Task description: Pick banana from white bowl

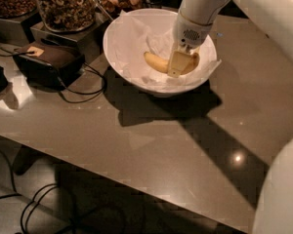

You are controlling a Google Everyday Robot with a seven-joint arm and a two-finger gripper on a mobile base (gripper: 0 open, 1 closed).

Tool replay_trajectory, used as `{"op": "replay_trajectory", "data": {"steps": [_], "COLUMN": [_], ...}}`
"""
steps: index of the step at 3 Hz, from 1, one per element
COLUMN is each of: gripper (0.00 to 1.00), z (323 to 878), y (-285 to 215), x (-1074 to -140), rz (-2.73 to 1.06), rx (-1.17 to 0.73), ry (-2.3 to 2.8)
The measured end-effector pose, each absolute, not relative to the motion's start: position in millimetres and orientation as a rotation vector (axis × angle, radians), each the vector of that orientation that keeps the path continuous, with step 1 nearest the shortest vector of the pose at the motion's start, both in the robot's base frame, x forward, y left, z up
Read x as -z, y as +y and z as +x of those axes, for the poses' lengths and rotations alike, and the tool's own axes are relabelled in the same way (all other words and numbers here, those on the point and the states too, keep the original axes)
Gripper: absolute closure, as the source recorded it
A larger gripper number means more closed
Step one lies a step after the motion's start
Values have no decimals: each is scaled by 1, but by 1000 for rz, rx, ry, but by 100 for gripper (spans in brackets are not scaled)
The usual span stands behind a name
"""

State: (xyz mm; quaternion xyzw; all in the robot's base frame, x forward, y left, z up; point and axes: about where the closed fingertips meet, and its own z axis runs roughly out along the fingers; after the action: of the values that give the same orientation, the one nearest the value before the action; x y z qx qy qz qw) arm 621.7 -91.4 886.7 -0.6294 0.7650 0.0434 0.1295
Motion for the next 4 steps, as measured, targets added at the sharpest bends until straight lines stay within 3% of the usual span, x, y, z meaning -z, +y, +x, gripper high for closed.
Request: {"op": "replay_trajectory", "data": {"steps": [1, 3, 4], "gripper": [100, 100, 100], "z": [592, 569, 513], "y": [-101, -113, -133], "x": [-947, -954, -958], "rz": [-1842, -1839, -1810], "rx": [-15, 31, 49], "ry": [2167, 2236, 2351]}}
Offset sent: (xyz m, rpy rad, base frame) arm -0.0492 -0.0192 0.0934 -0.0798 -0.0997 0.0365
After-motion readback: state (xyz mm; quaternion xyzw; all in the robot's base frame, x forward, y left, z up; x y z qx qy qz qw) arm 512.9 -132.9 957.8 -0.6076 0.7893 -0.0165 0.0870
